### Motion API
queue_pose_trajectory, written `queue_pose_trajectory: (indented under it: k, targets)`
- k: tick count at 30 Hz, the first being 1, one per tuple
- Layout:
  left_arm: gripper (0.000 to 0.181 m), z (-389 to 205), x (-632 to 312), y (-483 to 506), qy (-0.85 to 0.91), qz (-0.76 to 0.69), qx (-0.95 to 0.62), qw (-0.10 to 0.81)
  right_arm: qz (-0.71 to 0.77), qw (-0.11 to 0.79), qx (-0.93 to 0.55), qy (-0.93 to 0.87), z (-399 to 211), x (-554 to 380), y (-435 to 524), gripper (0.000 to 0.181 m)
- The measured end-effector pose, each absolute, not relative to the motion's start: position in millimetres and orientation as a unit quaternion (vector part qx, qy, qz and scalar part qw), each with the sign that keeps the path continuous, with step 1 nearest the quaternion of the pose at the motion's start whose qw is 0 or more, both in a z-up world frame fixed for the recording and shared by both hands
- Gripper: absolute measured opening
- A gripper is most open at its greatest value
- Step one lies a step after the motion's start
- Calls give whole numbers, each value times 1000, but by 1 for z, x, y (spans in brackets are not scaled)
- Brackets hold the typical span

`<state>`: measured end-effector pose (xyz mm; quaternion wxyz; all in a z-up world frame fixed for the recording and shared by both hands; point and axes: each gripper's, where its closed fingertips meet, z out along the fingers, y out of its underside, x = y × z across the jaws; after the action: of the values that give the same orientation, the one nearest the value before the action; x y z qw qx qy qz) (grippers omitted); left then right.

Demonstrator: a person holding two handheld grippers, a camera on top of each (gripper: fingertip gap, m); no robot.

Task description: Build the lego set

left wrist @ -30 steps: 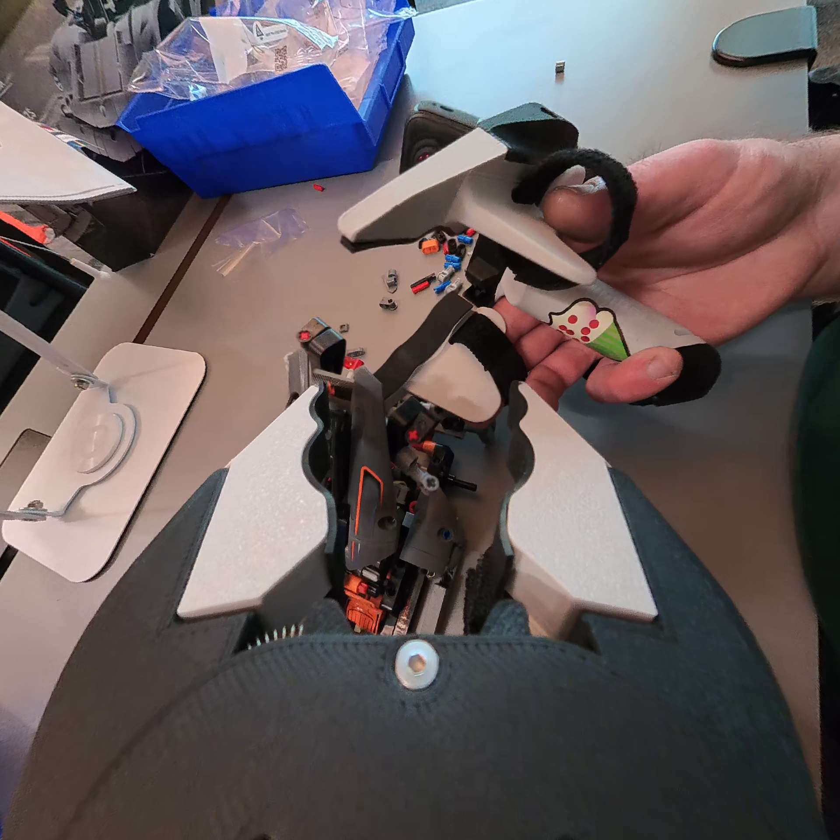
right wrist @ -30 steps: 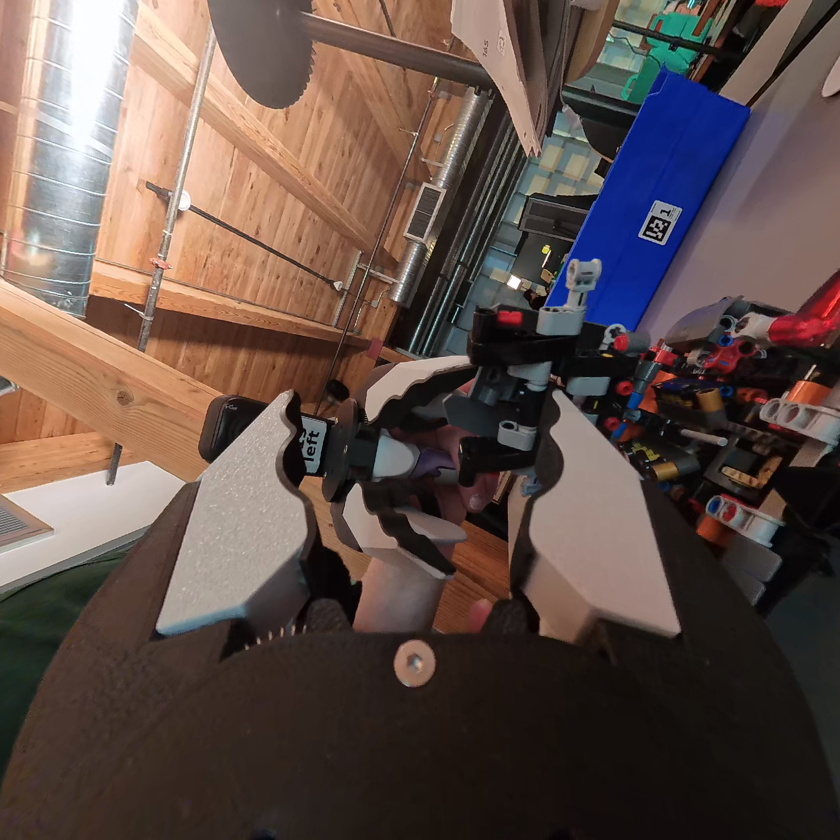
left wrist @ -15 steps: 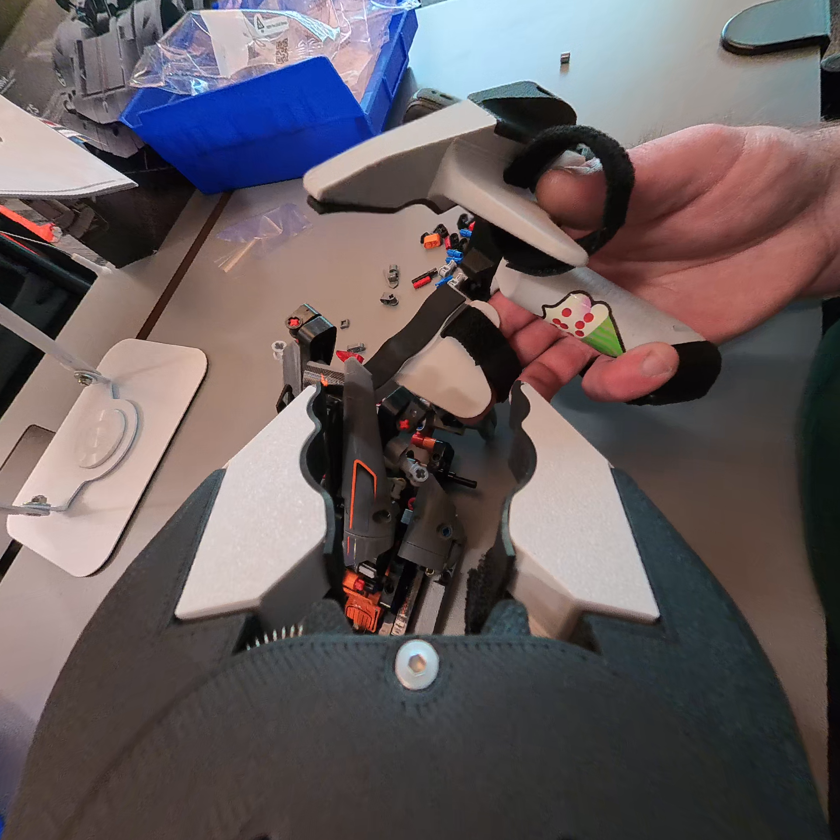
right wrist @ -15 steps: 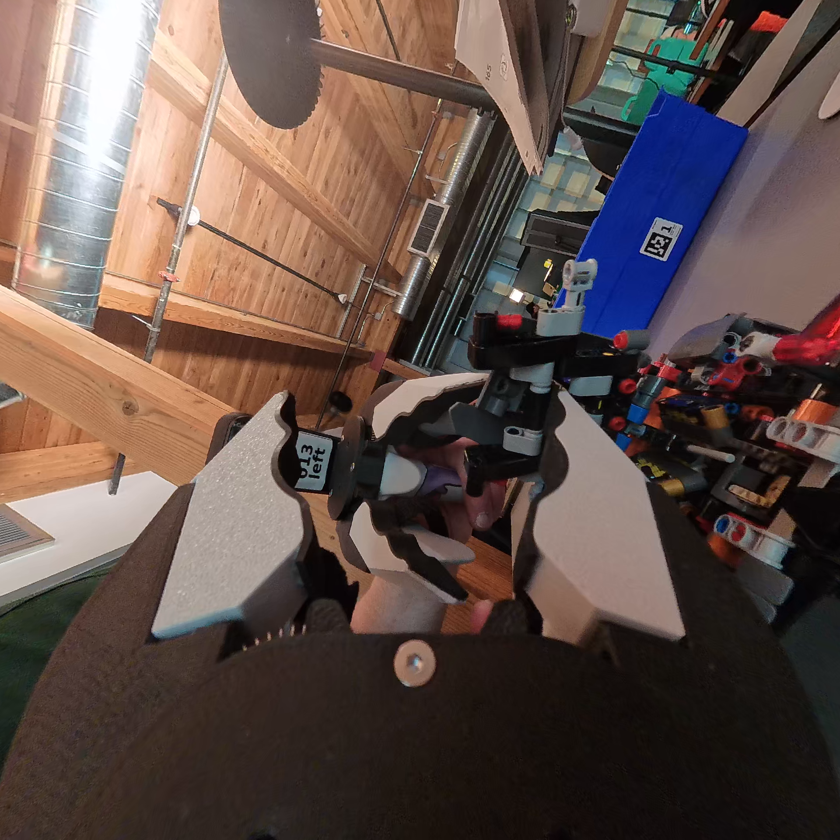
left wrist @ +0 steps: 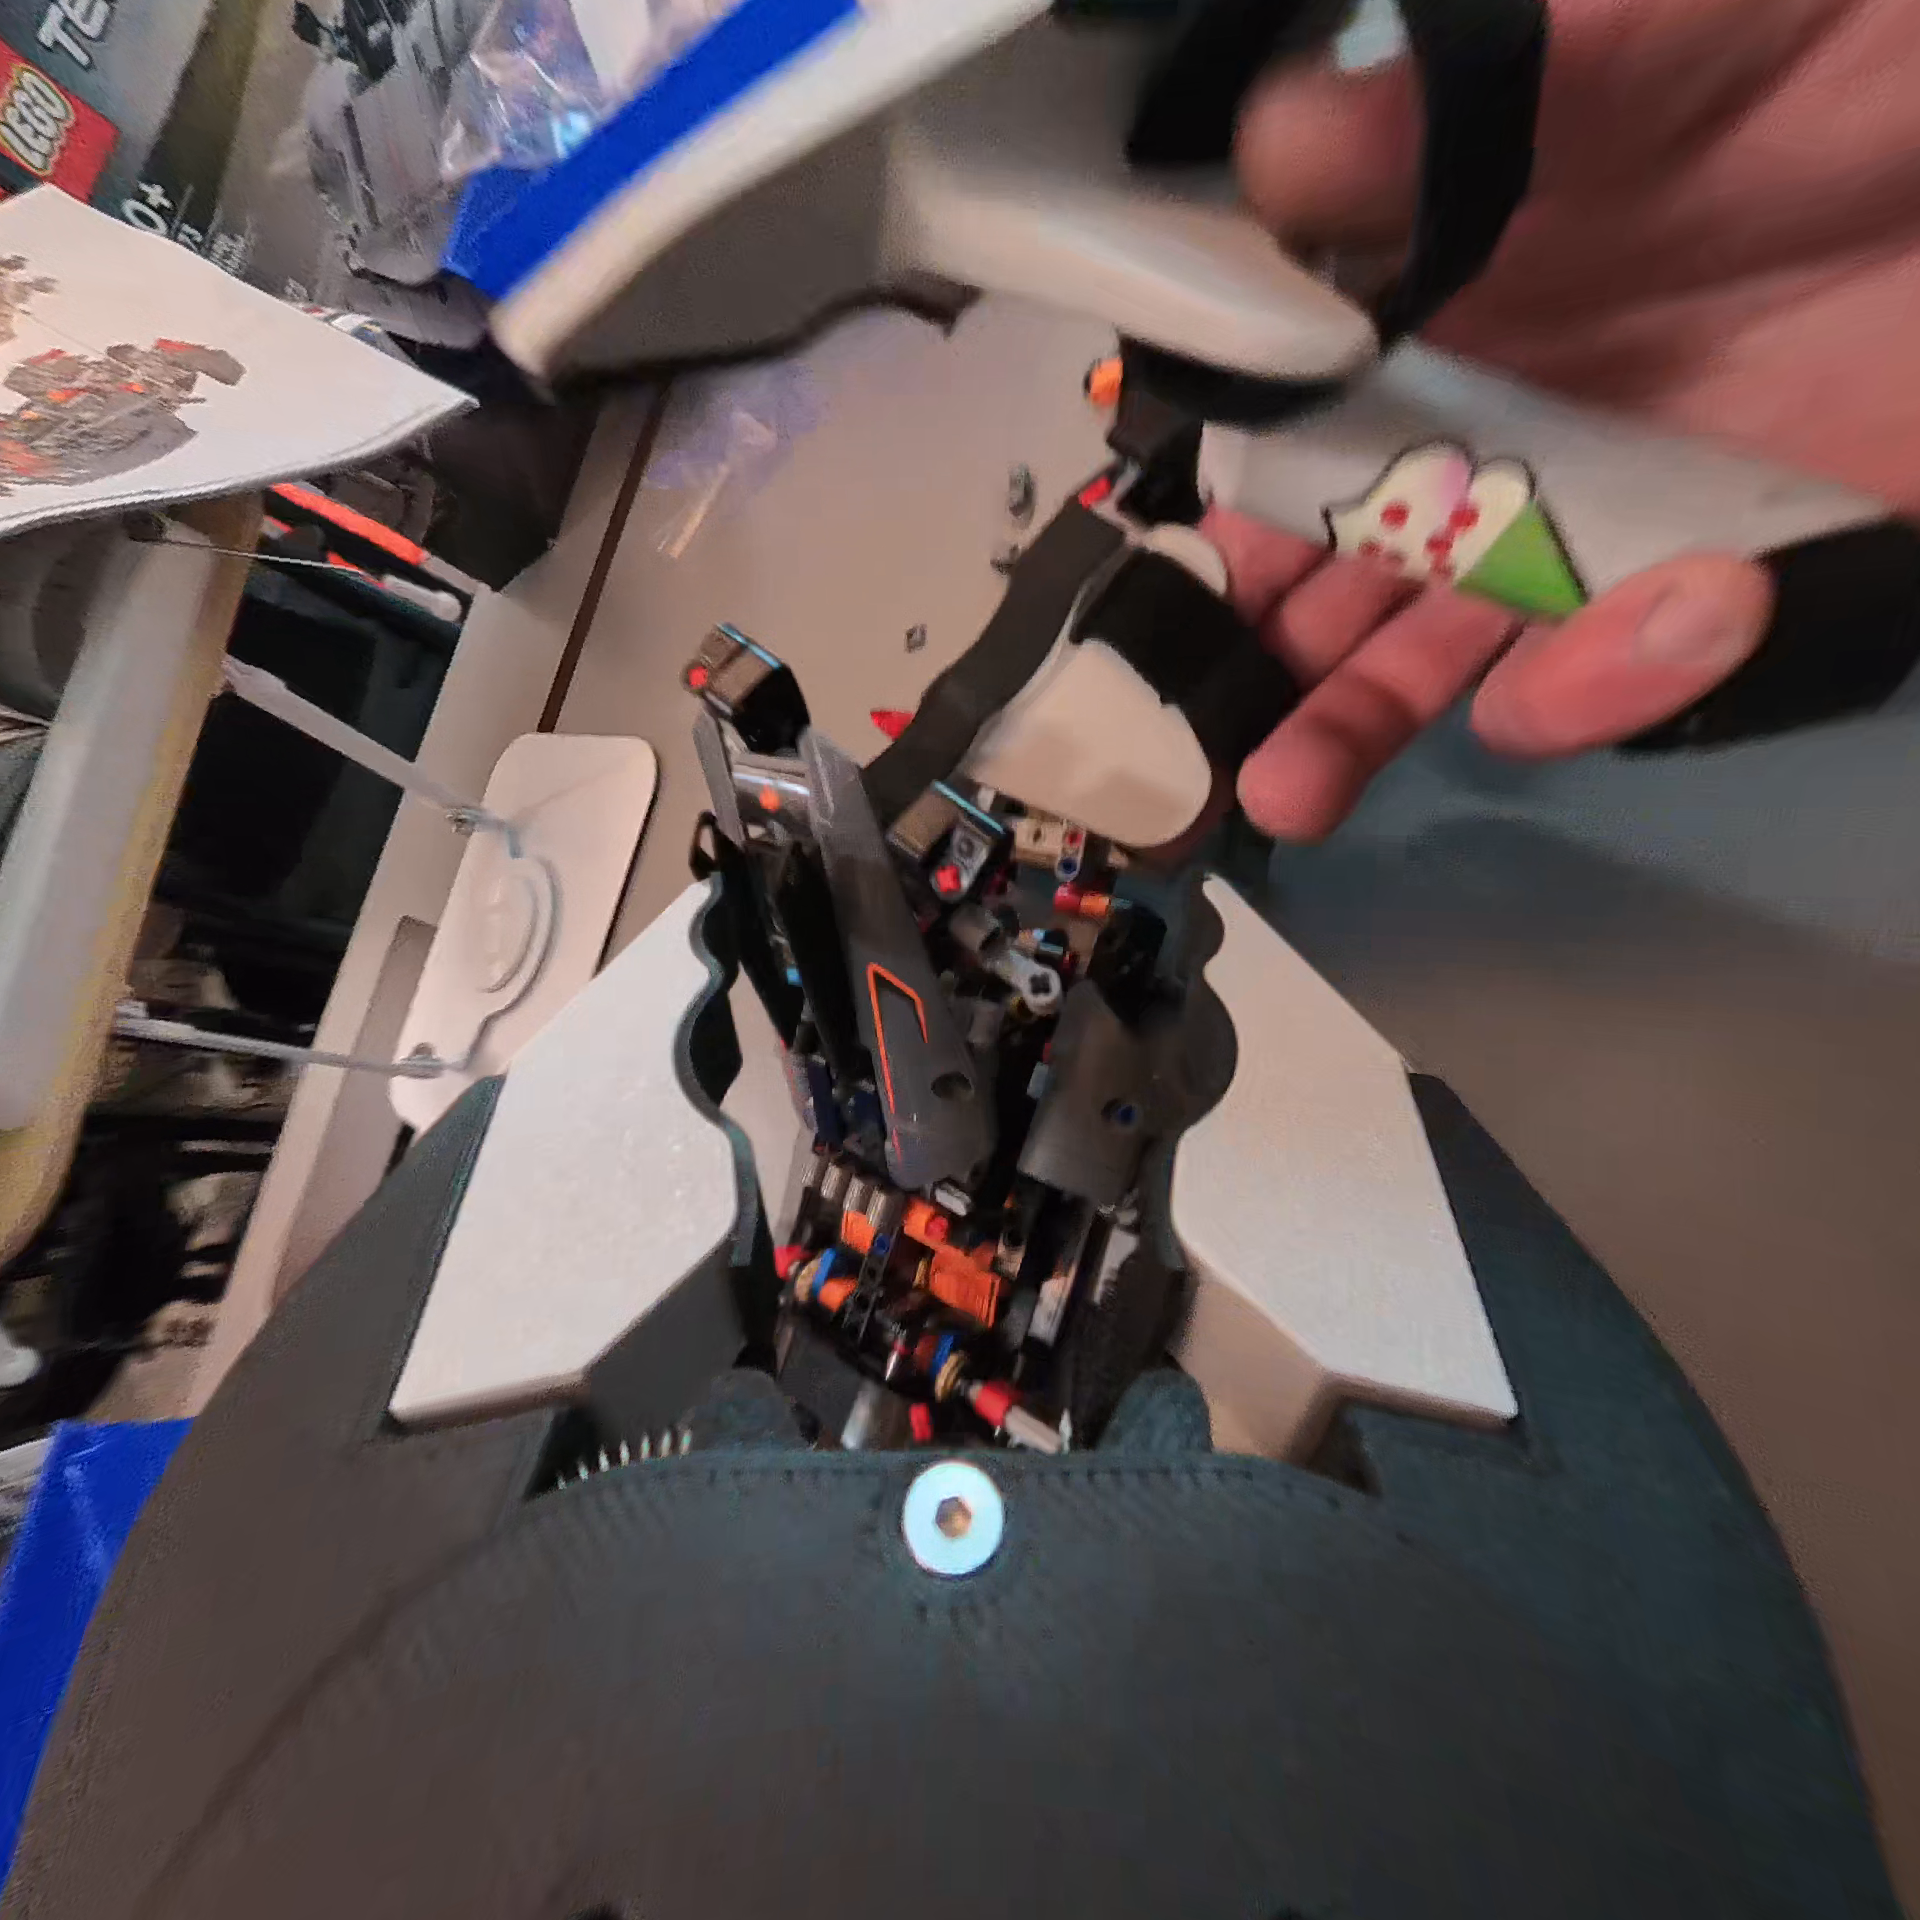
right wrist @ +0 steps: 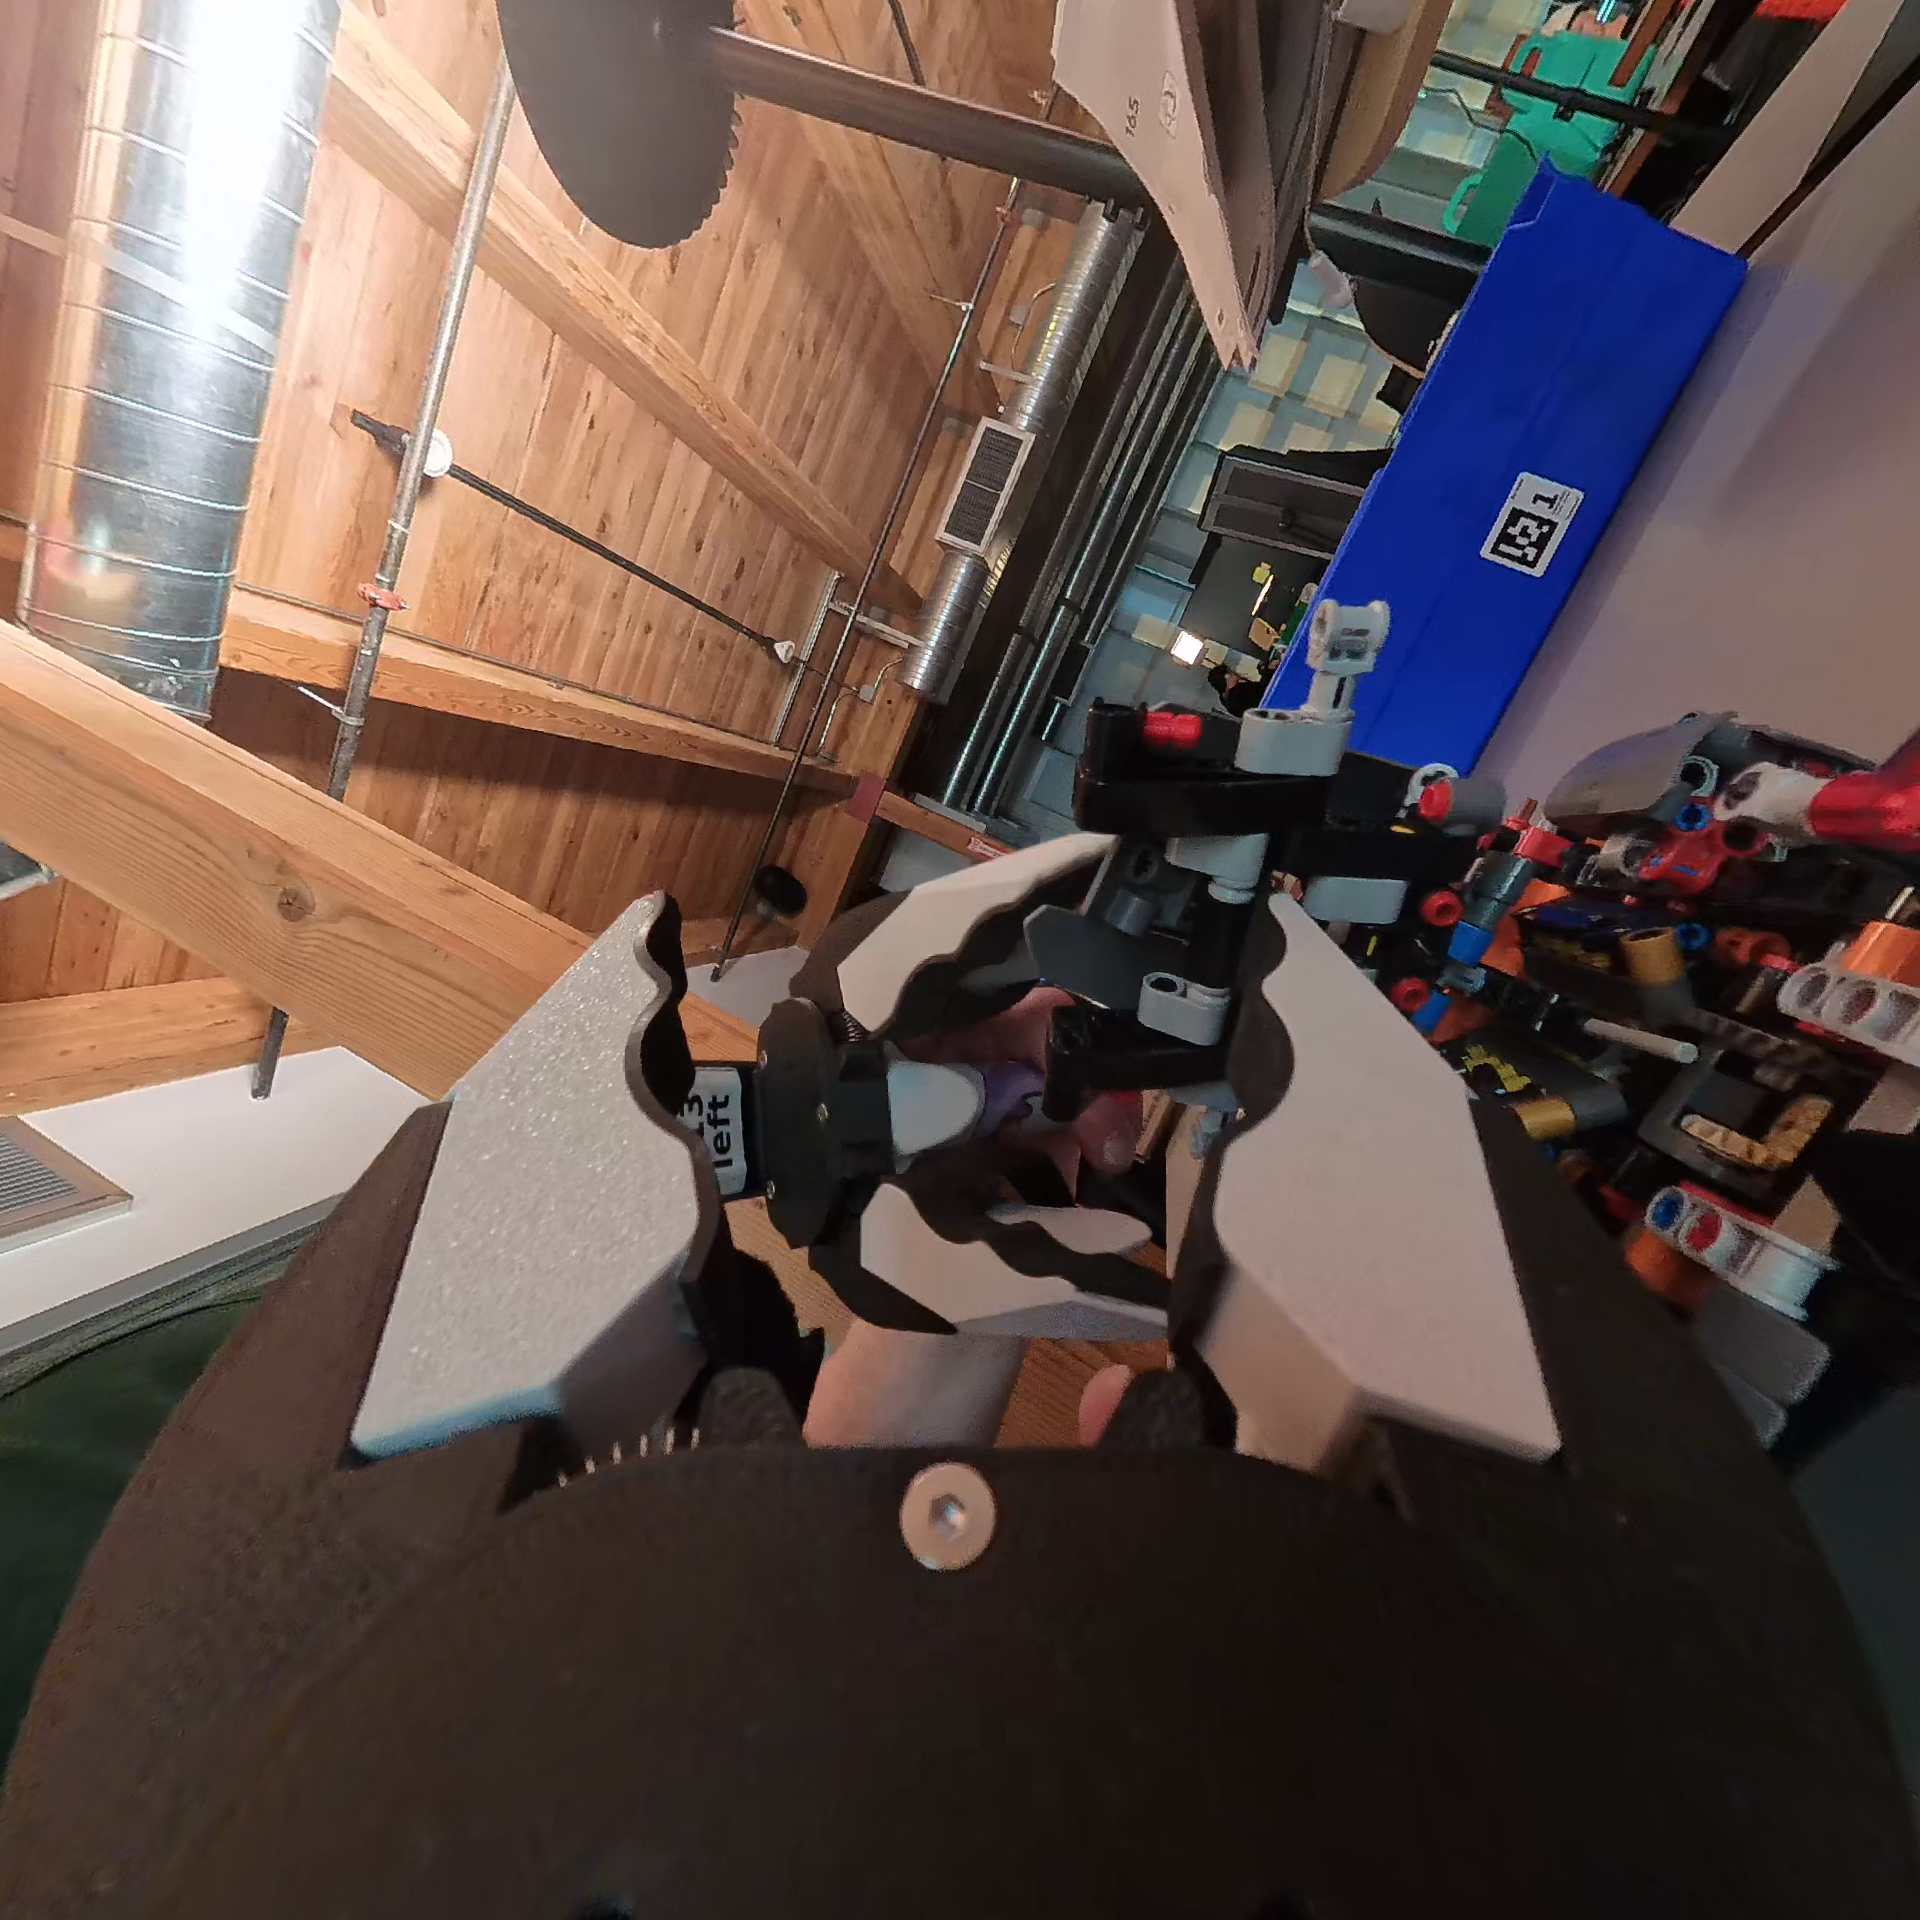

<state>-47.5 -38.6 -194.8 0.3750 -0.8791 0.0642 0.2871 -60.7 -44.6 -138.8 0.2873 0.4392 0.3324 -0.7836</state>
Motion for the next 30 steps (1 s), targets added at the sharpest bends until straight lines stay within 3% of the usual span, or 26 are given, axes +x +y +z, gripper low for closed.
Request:
queue_pose_trajectory:
  k: [10, 21, 25, 30]
  targets:
    - [62, -183, -55, -55, 37, 441, -827, 346, -782, 317, 427, 327, -137, -60, -43, 107]
    - [37, -194, -42, -53, -24, 486, -813, 319, -773, 358, 410, 327, -135, -61, -45, 108]
    - [35, -190, -43, -64, -61, 492, -807, 321, -773, 359, 411, 324, -135, -63, -45, 109]
    - [16, -199, -36, -61, -59, 473, -822, 311, -773, 360, 408, 327, -135, -62, -46, 108]
